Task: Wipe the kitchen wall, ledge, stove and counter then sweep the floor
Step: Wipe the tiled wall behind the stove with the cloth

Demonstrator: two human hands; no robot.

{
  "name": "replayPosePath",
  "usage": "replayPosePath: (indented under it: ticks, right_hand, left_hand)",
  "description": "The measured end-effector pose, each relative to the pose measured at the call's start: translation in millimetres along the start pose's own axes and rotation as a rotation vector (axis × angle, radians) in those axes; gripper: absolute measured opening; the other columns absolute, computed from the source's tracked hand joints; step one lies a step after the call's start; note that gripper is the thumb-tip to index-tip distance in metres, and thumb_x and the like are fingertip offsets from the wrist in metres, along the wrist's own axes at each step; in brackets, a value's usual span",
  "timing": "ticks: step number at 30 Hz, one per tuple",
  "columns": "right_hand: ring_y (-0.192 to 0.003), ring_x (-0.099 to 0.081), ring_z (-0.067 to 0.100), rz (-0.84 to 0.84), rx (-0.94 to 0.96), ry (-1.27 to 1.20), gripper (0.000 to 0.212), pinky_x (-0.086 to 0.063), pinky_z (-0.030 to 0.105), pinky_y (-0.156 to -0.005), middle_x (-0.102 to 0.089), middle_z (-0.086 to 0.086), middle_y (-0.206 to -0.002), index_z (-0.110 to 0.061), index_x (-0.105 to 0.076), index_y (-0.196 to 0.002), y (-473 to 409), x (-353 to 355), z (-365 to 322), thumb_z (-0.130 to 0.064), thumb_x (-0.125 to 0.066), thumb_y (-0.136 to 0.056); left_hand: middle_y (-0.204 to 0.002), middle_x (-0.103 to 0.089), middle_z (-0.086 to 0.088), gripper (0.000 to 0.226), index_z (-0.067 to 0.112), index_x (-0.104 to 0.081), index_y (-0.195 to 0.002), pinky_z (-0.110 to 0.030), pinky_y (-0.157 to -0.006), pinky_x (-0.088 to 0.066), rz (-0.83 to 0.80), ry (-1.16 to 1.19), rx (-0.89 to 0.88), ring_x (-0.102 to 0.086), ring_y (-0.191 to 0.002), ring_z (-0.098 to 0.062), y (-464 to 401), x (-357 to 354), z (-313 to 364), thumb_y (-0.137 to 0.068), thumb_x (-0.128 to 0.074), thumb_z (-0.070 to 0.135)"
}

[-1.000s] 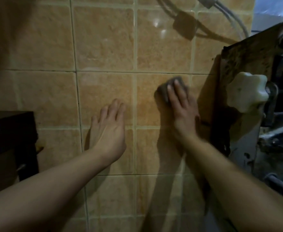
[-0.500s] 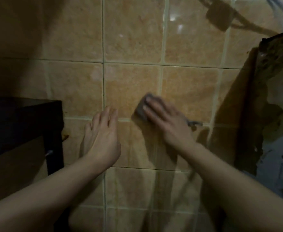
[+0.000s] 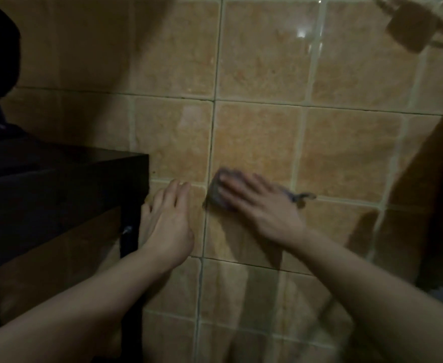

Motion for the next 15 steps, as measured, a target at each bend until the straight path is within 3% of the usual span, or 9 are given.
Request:
replayPosePath:
  ticks: [3,5,8,11,15]
  right_hand:
    - [-0.134,-0.035,0.036,0.171,-0.255,0.010,0.057,-0.022,0.042,-0.107,-0.040,0.010,-0.147,-0.015,-0.040,-0.140,-41.6,22.7,41.9,-0.016,-0.042,-0.083]
    - [-0.136,-0.033,0.038,0.186,-0.334,0.047,0.058,-0.016,0.041,-0.108,-0.038,0.009,-0.148,-0.015,-0.041,-0.142,-53.0,23.1,41.0,-0.013,-0.044,-0.083]
    - [-0.137,-0.031,0.036,0.153,-0.206,0.035,0.060,-0.016,0.042,-0.110,-0.038,0.008,-0.149,-0.015,-0.042,-0.141,-37.0,3.1,5.9,-0.016,-0.039,-0.082]
    - [-0.137,-0.033,0.034,-0.018,0.006,0.016,0.059,-0.017,0.042,-0.110,-0.039,0.006,-0.148,-0.016,-0.042,-0.141,-14.1,-20.8,-40.0,-0.023,-0.037,-0.083]
    - [-0.133,-0.041,0.034,-0.061,0.049,0.066,0.060,-0.018,0.040,-0.108,-0.042,0.006,-0.146,-0.016,-0.045,-0.139,-34.7,-14.4,-33.6,-0.024,-0.035,-0.081]
  left_hand:
    - [-0.157,0.002,0.000,0.087,0.020,0.002,-0.150,-0.044,-0.116,-0.014,-0.018,0.015,0.026,-0.004,-0.142,-0.021,-2.2,-2.7,-12.4,-0.087,-0.057,0.025]
    - [-0.157,0.005,0.001,0.086,0.021,0.000,-0.150,-0.045,-0.116,-0.014,-0.031,0.011,0.019,-0.004,-0.142,-0.022,-3.2,-7.4,-16.3,-0.086,-0.058,0.025]
    - [-0.157,0.011,0.002,0.086,0.022,-0.004,-0.150,-0.045,-0.114,-0.015,-0.034,0.004,0.002,-0.002,-0.142,-0.023,-3.6,-14.0,-16.7,-0.085,-0.060,0.027]
    - [-0.157,0.013,0.003,0.086,0.024,-0.004,-0.150,-0.045,-0.114,-0.017,-0.037,0.037,-0.011,0.000,-0.143,-0.023,-2.7,-14.1,-17.2,-0.085,-0.060,0.026]
    - [-0.157,0.010,0.003,0.086,0.020,-0.002,-0.151,-0.043,-0.117,-0.017,-0.035,0.111,0.019,0.000,-0.144,-0.021,4.4,-9.7,-23.1,-0.087,-0.060,0.025]
Point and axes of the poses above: each hand's wrist, its own y-axis away from the middle knuckle, its own x-axis out of the back of the hand, z = x × y, the point moved 4 cm from there along -y, towards the middle knuckle
